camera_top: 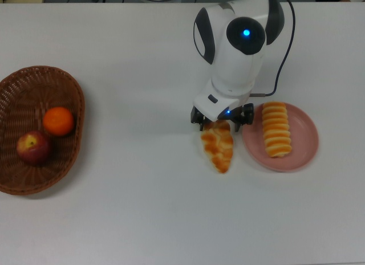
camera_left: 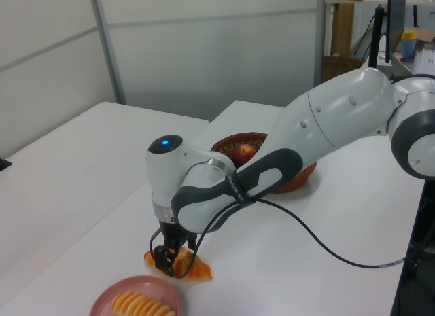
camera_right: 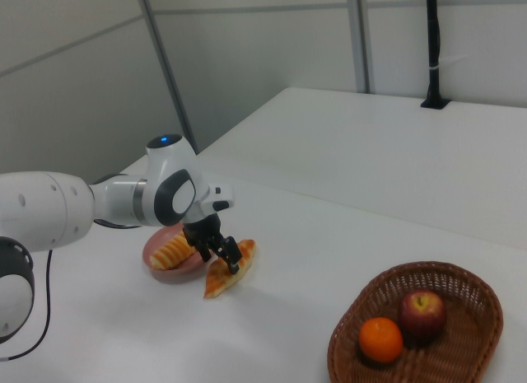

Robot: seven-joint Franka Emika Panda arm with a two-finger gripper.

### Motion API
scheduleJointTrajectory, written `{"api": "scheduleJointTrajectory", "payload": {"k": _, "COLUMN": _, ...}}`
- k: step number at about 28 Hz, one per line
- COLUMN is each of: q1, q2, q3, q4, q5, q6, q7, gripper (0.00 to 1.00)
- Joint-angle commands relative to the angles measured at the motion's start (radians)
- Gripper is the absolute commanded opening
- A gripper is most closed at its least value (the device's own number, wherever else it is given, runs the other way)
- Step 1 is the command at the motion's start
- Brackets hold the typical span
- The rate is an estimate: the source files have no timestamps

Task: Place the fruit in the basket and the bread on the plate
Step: 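Move to the braided bread and grasp it, then place the braided bread on the pink plate beside the roll, release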

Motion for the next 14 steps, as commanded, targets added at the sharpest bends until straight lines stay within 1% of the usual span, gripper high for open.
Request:
{"api": "scheduleJointTrajectory", "payload": {"k": 1, "q1": 0.017, "q2": 0.024, "q3": -0.019, "q4": -0.005, "q5": -0.039, "q6": -0.003, "q7": 0.0, "gripper": 1.0}}
{"api": "scheduleJointTrajectory", "payload": {"k": 3, "q1": 0.017, "q2": 0.029, "q3": -0.019, "q4": -0.005, "q5": -0.045, "q6": -0.002, "q7": 0.0, "gripper": 1.0}}
{"api": "scheduleJointTrajectory", "payload": {"k": 4, "q1": 0.018, "q2": 0.029, "q3": -0.017, "q4": -0.005, "q5": -0.045, "q6": -0.002, "q7": 0.0, "gripper": 0.98}}
{"api": "scheduleJointTrajectory", "payload": {"k": 6, "q1": 0.018, "q2": 0.029, "q3": -0.019, "q4": -0.005, "q5": -0.045, "q6": -0.002, "q7": 0.0, "gripper": 0.89}}
{"api": "scheduleJointTrajectory", "payload": {"k": 7, "q1": 0.017, "q2": 0.027, "q3": -0.017, "q4": -0.004, "q5": -0.045, "q6": -0.003, "q7": 0.0, "gripper": 0.71}}
{"api": "scheduleJointTrajectory", "payload": {"k": 8, "q1": 0.017, "q2": 0.027, "q3": -0.017, "q4": -0.004, "q5": -0.042, "q6": -0.003, "q7": 0.0, "gripper": 0.57}}
{"api": "scheduleJointTrajectory", "payload": {"k": 9, "q1": 0.014, "q2": 0.024, "q3": -0.019, "q4": -0.002, "q5": -0.037, "q6": -0.003, "q7": 0.002, "gripper": 0.46}}
{"api": "scheduleJointTrajectory", "payload": {"k": 10, "q1": 0.012, "q2": 0.023, "q3": -0.019, "q4": -0.002, "q5": -0.036, "q6": -0.003, "q7": 0.0, "gripper": 0.38}}
{"api": "scheduleJointTrajectory", "payload": {"k": 11, "q1": 0.012, "q2": 0.02, "q3": -0.019, "q4": -0.002, "q5": -0.034, "q6": -0.003, "q7": 0.002, "gripper": 0.2}}
{"api": "scheduleJointTrajectory", "payload": {"k": 12, "q1": 0.012, "q2": 0.018, "q3": -0.019, "q4": -0.002, "q5": -0.034, "q6": -0.005, "q7": 0.002, "gripper": 0.11}}
{"api": "scheduleJointTrajectory", "payload": {"k": 14, "q1": 0.011, "q2": 0.009, "q3": -0.02, "q4": -0.002, "q5": -0.031, "q6": -0.011, "q7": 0.003, "gripper": 0.01}}
